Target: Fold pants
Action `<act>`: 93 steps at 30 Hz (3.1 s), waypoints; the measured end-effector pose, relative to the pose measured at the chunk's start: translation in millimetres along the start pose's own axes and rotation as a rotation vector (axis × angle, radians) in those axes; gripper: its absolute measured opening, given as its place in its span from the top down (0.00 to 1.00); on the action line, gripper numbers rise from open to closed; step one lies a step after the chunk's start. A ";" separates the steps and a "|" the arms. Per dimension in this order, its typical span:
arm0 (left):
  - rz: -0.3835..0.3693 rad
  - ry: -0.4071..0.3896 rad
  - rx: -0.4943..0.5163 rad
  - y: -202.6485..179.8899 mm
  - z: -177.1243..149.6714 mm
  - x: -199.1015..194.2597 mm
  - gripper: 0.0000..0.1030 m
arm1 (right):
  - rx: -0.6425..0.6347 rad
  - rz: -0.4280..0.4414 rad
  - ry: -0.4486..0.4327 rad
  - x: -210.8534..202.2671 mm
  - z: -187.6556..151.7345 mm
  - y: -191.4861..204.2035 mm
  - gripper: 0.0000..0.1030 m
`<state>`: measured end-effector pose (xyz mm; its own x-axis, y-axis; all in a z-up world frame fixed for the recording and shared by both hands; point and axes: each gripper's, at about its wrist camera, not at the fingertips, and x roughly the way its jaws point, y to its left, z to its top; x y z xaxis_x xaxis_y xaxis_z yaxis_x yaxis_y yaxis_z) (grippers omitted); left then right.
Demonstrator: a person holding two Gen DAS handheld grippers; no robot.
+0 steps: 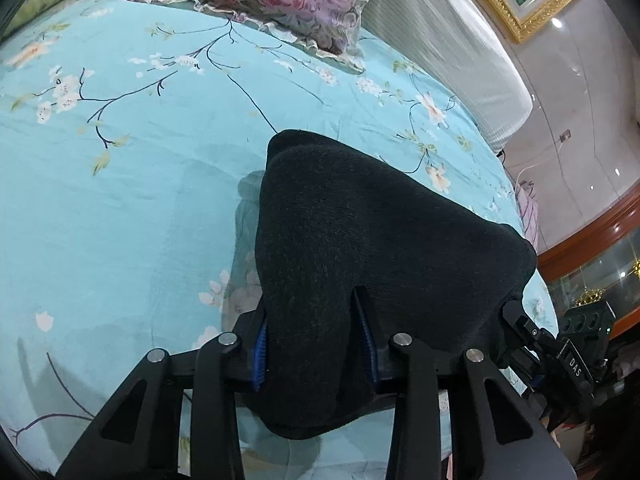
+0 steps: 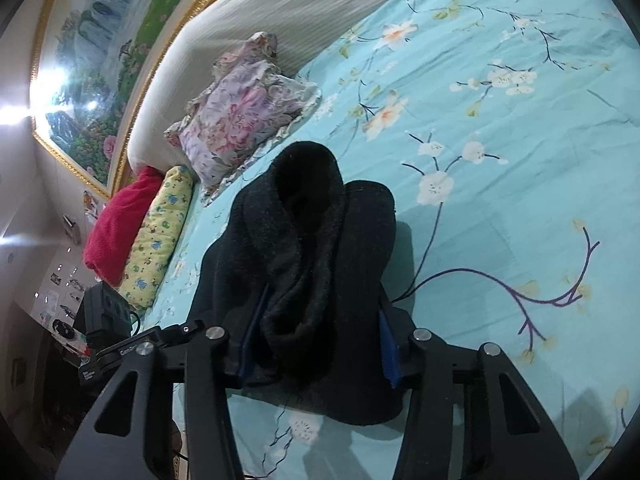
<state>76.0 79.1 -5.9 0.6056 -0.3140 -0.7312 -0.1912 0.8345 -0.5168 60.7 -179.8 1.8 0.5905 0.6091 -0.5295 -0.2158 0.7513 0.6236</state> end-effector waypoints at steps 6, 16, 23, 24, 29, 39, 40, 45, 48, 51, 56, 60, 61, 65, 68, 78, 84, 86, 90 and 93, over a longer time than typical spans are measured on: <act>-0.018 -0.028 0.011 -6.5 -1.4 -17.8 0.70 | -0.019 0.005 -0.010 -5.4 -1.4 11.2 0.54; -0.019 -0.086 0.021 -5.4 -4.9 -54.8 0.70 | -0.061 0.043 0.012 -4.0 -7.0 38.3 0.54; -0.012 -0.131 0.001 7.8 -6.6 -78.9 0.70 | -0.090 0.071 0.025 1.4 -9.9 56.0 0.54; -0.009 -0.138 0.000 9.3 -6.5 -81.9 0.70 | -0.096 0.077 0.027 3.1 -9.5 59.7 0.54; -0.002 -0.166 -0.019 20.9 -6.1 -97.6 0.70 | -0.121 0.092 0.038 11.3 -8.4 76.0 0.54; 0.038 -0.216 -0.046 39.7 3.4 -118.2 0.70 | -0.174 0.119 0.079 38.8 1.2 104.0 0.54; 0.041 -0.220 -0.047 41.6 5.5 -119.7 0.70 | -0.179 0.123 0.083 42.6 3.3 107.0 0.54; 0.065 -0.247 -0.049 50.6 22.0 -124.6 0.70 | -0.199 0.136 0.092 60.9 14.9 119.2 0.54; 0.083 -0.262 -0.051 56.9 35.1 -125.2 0.70 | -0.219 0.139 0.105 77.5 23.7 128.0 0.54; 0.102 -0.271 -0.053 63.5 49.2 -123.6 0.70 | -0.234 0.141 0.116 93.2 32.1 134.5 0.54; 0.139 -0.295 -0.055 76.1 75.1 -119.4 0.70 | -0.232 0.156 0.134 126.1 50.9 143.5 0.54; 0.163 -0.303 -0.064 86.8 92.7 -113.2 0.70 | -0.231 0.162 0.150 150.4 62.3 149.2 0.54; 0.166 -0.303 -0.068 89.0 95.4 -111.6 0.70 | -0.232 0.163 0.155 157.4 65.5 150.5 0.54; 0.189 -0.303 -0.058 96.0 107.5 -101.5 0.70 | -0.236 0.155 0.173 176.9 74.1 151.6 0.54; 0.206 -0.301 -0.055 100.4 114.0 -93.3 0.70 | -0.248 0.143 0.188 190.5 79.7 152.8 0.54; 0.238 -0.266 -0.060 115.8 118.4 -71.5 0.66 | -0.249 0.064 0.240 223.0 82.5 132.5 0.46; 0.254 -0.251 -0.075 133.7 111.1 -63.4 0.51 | -0.246 0.037 0.226 227.8 82.6 111.2 0.39; 0.255 -0.248 -0.075 137.1 108.2 -60.3 0.50 | -0.269 0.024 0.220 229.3 82.8 109.5 0.34; 0.281 -0.243 -0.062 139.1 105.5 -52.2 0.44 | -0.303 0.003 0.207 233.2 81.6 107.8 0.30; 0.289 -0.244 -0.064 140.4 105.0 -52.4 0.39 | -0.307 -0.008 0.201 234.5 81.4 103.7 0.24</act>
<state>98.5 260.3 6.7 0.6840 0.0533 -0.7275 -0.4243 0.8403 -0.3374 240.1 20.3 -10.8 0.4353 0.6173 -0.6553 -0.4533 0.7792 0.4329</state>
